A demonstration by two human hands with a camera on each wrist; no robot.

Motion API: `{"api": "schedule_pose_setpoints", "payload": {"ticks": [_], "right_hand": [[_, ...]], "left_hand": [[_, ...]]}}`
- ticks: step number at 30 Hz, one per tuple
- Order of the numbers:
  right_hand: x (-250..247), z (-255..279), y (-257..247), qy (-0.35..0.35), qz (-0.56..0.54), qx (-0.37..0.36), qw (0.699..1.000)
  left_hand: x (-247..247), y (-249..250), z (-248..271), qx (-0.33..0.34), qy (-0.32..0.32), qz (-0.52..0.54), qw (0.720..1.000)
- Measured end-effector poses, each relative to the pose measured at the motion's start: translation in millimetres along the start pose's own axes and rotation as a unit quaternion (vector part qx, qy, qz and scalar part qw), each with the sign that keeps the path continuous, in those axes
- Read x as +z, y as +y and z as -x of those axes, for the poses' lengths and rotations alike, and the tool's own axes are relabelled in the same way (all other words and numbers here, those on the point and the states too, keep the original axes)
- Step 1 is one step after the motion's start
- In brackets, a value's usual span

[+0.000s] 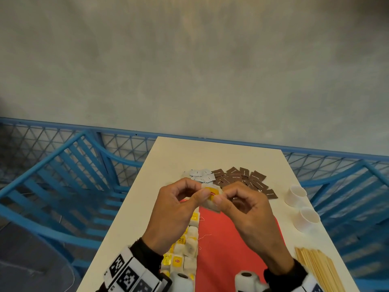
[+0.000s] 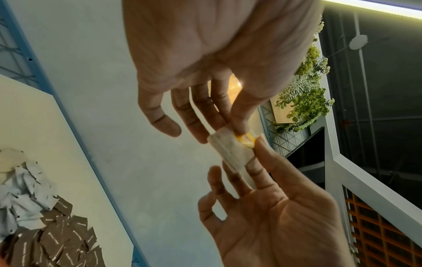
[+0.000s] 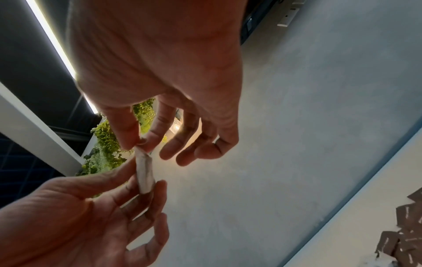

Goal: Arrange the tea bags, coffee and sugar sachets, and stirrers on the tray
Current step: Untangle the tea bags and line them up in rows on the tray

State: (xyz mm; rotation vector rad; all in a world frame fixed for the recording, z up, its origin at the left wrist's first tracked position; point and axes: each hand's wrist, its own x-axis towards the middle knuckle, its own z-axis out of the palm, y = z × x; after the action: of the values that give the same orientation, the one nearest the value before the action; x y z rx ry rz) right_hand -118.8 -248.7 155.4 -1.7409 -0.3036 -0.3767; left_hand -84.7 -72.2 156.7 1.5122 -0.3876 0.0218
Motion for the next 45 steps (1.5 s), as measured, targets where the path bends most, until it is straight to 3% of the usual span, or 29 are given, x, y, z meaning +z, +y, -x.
{"api": "schedule_pose_setpoints", "payload": {"ticks": [9,12,20,26,30,36,38,40,42,45], "right_hand": [[9,7,5,0.058,0.001,0.037,0.998],[11,5,0,0.042,-0.016,0.038,0.998],[12,-3,0,0.087,-0.060,0.063,0.992],[26,-9,8,0.058,-0.047,0.070,0.995],[38,-14,16,0.008,-0.048,0.100,0.994],[61,-35,46,0.036,-0.047,0.124,0.991],[66,-41,75,0.050,-0.036,0.159,0.985],[69,-38,114,0.028,0.011,0.218,0.976],[76,-29,154,0.001,0.071,0.301,0.951],[90,-14,201,-0.024,0.107,0.400,0.910]], "left_hand": [[1,1,-2,-0.020,0.007,-0.003,1.000],[1,2,-3,-0.019,0.008,0.000,1.000],[-4,-2,-1,-0.048,-0.059,-0.029,0.997],[-10,-10,-8,-0.012,-0.010,-0.013,1.000],[-23,-22,-14,-0.050,0.017,0.041,0.998],[-41,-43,-21,-0.108,0.062,0.072,0.990],[-51,-62,-22,-0.130,0.087,0.037,0.987],[-65,-91,-20,-0.140,0.091,-0.069,0.984],[-78,-127,-12,-0.162,0.050,-0.203,0.964],[-90,-175,6,-0.226,-0.036,-0.341,0.912]]}}
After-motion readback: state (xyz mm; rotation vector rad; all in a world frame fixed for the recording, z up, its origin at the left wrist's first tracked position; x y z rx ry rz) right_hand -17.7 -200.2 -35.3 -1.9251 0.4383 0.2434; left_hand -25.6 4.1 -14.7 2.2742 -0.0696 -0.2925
